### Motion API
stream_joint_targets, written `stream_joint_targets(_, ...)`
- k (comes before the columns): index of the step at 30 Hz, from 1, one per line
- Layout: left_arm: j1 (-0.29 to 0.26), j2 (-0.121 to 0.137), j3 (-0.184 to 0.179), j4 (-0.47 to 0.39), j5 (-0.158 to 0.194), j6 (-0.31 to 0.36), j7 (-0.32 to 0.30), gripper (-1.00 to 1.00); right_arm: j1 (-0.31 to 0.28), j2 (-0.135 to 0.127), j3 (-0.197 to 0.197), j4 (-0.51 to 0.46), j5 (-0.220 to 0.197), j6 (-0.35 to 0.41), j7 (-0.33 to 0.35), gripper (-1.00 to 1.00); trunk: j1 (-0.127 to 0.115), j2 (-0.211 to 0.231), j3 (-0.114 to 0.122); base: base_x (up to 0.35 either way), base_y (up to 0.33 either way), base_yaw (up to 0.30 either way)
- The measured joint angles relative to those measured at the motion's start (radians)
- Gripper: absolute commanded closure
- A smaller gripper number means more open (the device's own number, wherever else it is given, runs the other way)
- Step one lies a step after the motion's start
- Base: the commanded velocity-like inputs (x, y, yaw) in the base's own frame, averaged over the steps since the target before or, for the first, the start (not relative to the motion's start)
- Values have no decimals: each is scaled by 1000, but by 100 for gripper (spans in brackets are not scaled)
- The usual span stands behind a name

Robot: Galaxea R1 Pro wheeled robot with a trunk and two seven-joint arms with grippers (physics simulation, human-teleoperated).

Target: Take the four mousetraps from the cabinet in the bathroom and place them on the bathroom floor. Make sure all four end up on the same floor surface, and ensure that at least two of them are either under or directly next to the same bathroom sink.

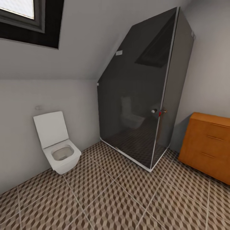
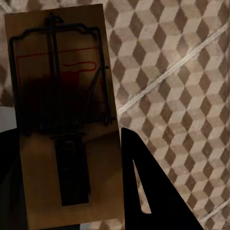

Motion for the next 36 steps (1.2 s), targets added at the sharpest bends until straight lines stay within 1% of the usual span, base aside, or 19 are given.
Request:
stream_joint_targets(15, 0, 0, 0, 0, 0, 0, 0, 100, 0, -2, -1, 0, -1, 0, -2, 100, 0, 0, 0, 323, 0, 13)
stream_joint_targets(20, 0, 0, 0, 0, 0, 0, 0, 100, 0, -3, -2, 0, -1, 0, -2, 100, 0, 0, 0, 323, 0, 204)
stream_joint_targets(28, 0, 0, 0, 0, 0, 0, 0, 100, 0, -11, -1, 0, -1, 0, -2, 100, 0, 0, 0, 323, 0, 259)
stream_joint_targets(36, 0, 0, 0, 0, 0, 0, 1, 100, 0, -12, -1, 0, -1, 0, 0, 100, 0, 0, 0, 323, 0, 268)
